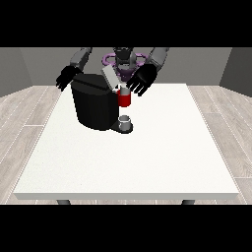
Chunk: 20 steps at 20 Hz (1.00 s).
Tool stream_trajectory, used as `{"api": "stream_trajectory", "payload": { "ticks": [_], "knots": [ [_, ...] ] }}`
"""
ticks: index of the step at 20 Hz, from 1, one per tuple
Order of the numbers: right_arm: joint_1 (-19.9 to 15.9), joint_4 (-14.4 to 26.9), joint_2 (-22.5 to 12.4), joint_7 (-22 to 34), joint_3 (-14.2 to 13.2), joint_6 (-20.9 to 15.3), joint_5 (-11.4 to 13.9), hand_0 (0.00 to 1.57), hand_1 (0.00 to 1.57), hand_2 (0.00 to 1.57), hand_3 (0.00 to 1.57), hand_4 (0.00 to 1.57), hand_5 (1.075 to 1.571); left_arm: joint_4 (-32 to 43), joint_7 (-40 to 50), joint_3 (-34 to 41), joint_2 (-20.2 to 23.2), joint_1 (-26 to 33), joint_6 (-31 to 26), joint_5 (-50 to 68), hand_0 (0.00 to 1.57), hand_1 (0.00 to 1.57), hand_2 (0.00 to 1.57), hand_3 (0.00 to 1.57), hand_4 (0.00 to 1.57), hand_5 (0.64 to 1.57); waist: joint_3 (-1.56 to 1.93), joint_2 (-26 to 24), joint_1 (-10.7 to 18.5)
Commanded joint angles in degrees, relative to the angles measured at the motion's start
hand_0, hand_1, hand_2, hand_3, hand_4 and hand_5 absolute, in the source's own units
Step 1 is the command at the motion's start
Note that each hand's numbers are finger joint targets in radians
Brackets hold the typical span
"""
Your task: Insert the coffee pod into the coffee machine and close the lid
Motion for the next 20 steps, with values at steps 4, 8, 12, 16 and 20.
{"api": "stream_trajectory", "payload": {
  "ticks": [4, 8, 12, 16, 20],
  "knots": [
    [-0.94, 0.01, 0.32, 0.79, -0.33, -1.66, 0.42, 0.0, 0.0, 0.0, 0.0, 0.41, 1.571, 0.62, -1.47, -1.04, -0.54, 0.94, -1.64, -0.94, 0.91, 0.91, 1.02, 0.86, 0.36, 1.571, -0.06, -0.24, 0.96],
    [1.98, 1.11, 1.7, -3.05, 0.91, -0.57, 0.49, 0.0, 0.0, 0.0, 0.0, 0.37, 1.571, 0.22, -2.12, -3.04, 2.08, -0.34, -2.97, -3.76, 0.0, 0.0, 0.0, 0.0, 0.0, 1.571, -0.04, 0.73, -0.18],
    [-0.52, 3.0, -0.39, -2.8, -1.14, -1.17, 0.72, 0.0, 0.0, 0.0, 0.0, 0.34, 1.571, -0.43, -2.11, -3.77, 1.43, -0.62, -3.88, -4.51, 0.0, 0.0, 0.0, 0.0, 0.0, 1.571, -0.04, 1.12, 1.39],
    [0.17, -0.09, -0.4, 1.2, 0.56, -0.7, 0.88, 0.0, 0.0, 0.0, 0.0, 0.38, 1.571, 1.01, -3.75, -1.58, 3.64, -0.52, -5.28, -3.25, 0.0, 0.0, 0.0, 0.0, 0.0, 1.571, -0.07, -0.92, 0.28],
    [1.83, -0.7, 1.91, 2.12, 1.95, -3.18, 2.06, 0.0, 0.0, 0.0, 0.0, 0.36, 1.571, 0.59, -1.67, -2.53, -0.22, 1.67, -3.88, -4.07, 0.0, 0.0, 0.0, 0.0, 0.0, 1.571, -0.07, -3.9, 0.92]
  ]
}}
